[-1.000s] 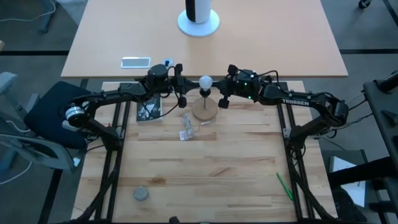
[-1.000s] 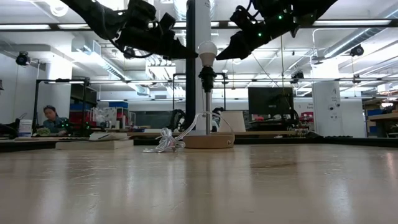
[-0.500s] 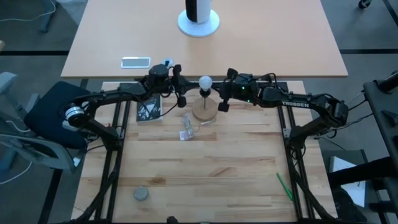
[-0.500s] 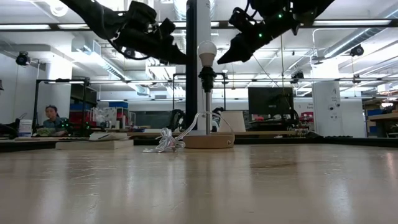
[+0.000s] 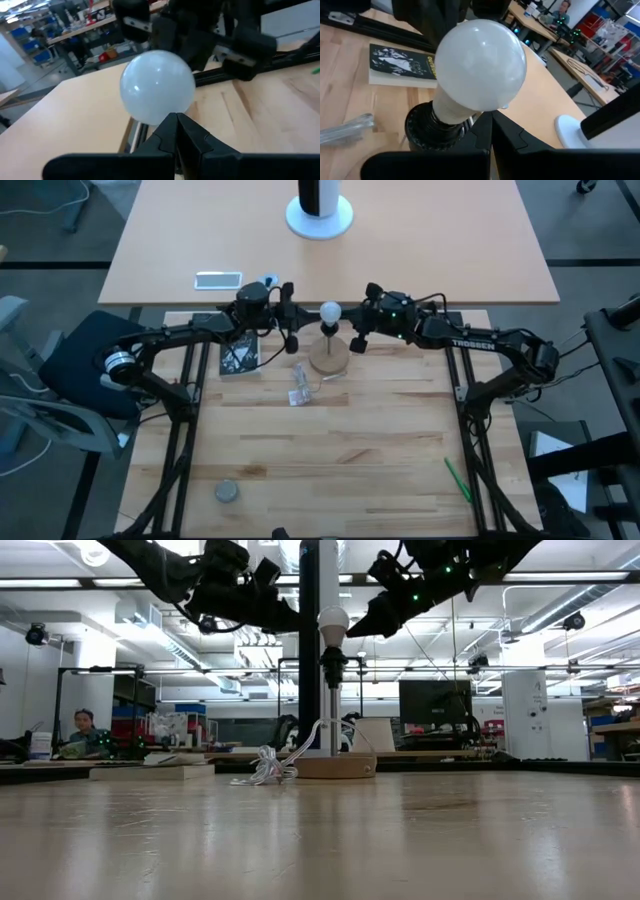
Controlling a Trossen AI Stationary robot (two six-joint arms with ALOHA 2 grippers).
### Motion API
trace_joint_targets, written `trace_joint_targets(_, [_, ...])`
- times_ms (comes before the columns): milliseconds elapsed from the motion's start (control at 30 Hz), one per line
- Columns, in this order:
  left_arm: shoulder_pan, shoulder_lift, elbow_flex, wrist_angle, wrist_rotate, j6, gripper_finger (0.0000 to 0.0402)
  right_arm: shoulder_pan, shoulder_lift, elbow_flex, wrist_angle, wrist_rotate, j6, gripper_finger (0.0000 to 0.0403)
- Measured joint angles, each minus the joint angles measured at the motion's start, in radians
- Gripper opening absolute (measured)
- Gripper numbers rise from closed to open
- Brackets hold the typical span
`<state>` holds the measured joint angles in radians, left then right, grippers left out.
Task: Screw lightbulb
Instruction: Insert the lightbulb into the black lamp
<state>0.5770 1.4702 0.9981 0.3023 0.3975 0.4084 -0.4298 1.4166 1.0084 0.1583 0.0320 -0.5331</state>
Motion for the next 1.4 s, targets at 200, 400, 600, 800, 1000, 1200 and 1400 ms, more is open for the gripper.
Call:
trace_joint_targets(200, [0.002, 0.001, 0.0, -0.006, -0.037, -0.004, 0.0, 0.023, -0.002, 0.0, -0.027, -0.008, 0.001, 0.0])
trace_joint_targets(400, [0.002, 0.001, 0.0, -0.02, -0.068, -0.011, 0.0, 0.044, -0.002, 0.0, -0.03, -0.007, 0.002, 0.0])
trace_joint_targets(600, [0.002, -0.011, 0.0, -0.099, -0.058, -0.028, 0.0, 0.04, -0.002, 0.0, -0.079, 0.059, 0.005, 0.0])
trace_joint_targets(800, [0.0, -0.013, 0.0, -0.044, 0.118, -0.025, 0.0, 0.0, 0.001, 0.0, -0.046, 0.073, 0.0, 0.0])
trace_joint_targets(1000, [0.002, 0.002, 0.0, 0.011, 0.086, -0.029, 0.0, -0.008, 0.001, 0.0, 0.002, 0.019, -0.012, 0.0])
trace_joint_targets(1200, [0.002, 0.017, 0.0, 0.01, 0.007, -0.044, 0.0, 0.009, 0.001, 0.0, -0.011, -0.022, -0.017, 0.0])
trace_joint_targets(1400, [0.005, 0.027, 0.0, 0.01, -0.011, -0.052, 0.0, 0.024, 0.0, 0.0, -0.029, -0.038, -0.012, 0.0])
